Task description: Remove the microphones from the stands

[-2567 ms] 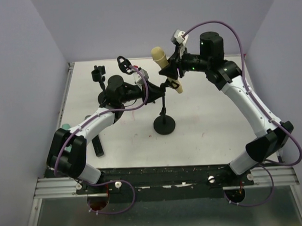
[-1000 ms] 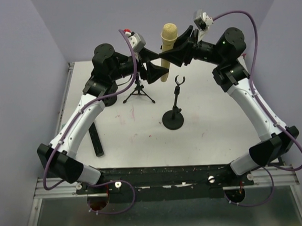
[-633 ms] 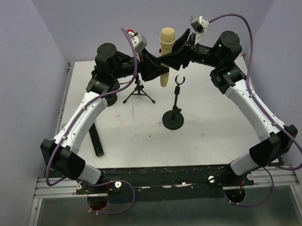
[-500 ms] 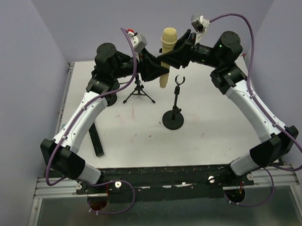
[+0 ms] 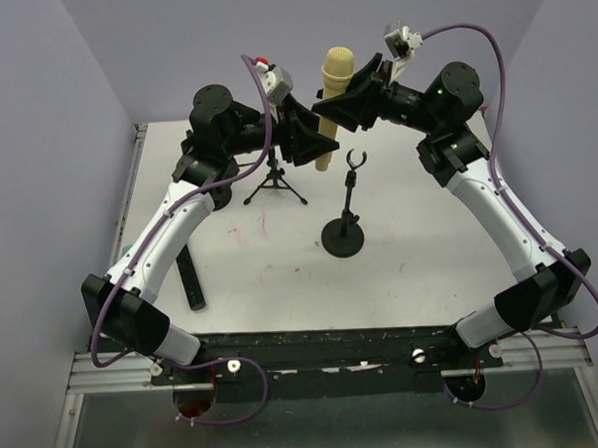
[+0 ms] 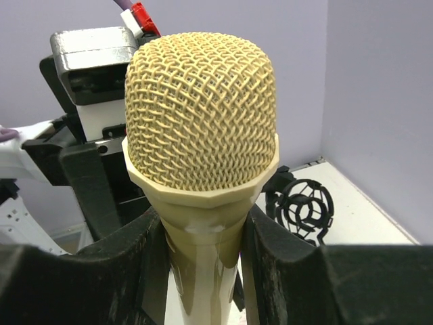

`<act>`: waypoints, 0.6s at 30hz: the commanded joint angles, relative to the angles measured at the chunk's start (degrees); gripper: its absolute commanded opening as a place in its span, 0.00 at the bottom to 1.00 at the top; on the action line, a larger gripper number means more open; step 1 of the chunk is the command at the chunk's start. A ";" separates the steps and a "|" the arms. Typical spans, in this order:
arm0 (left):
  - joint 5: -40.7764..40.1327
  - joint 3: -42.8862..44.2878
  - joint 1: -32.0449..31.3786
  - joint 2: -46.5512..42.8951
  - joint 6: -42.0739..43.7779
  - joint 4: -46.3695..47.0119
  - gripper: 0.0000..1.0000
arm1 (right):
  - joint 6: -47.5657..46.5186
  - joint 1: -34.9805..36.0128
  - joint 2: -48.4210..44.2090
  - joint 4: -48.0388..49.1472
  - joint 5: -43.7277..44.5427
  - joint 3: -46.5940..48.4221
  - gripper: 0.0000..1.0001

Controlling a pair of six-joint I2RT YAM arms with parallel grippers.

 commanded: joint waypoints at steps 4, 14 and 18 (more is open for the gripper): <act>-0.08 2.26 -0.55 1.21 -0.48 0.59 0.59 | 2.25 -0.16 0.08 3.04 0.91 -0.83 0.01; -0.18 3.23 -0.55 2.35 -2.41 2.87 0.34 | 1.99 0.28 -0.28 3.66 -0.15 -3.47 0.12; 1.14 2.88 -0.29 1.39 -0.75 0.59 0.17 | -0.99 0.28 -0.45 1.47 0.99 -1.37 0.63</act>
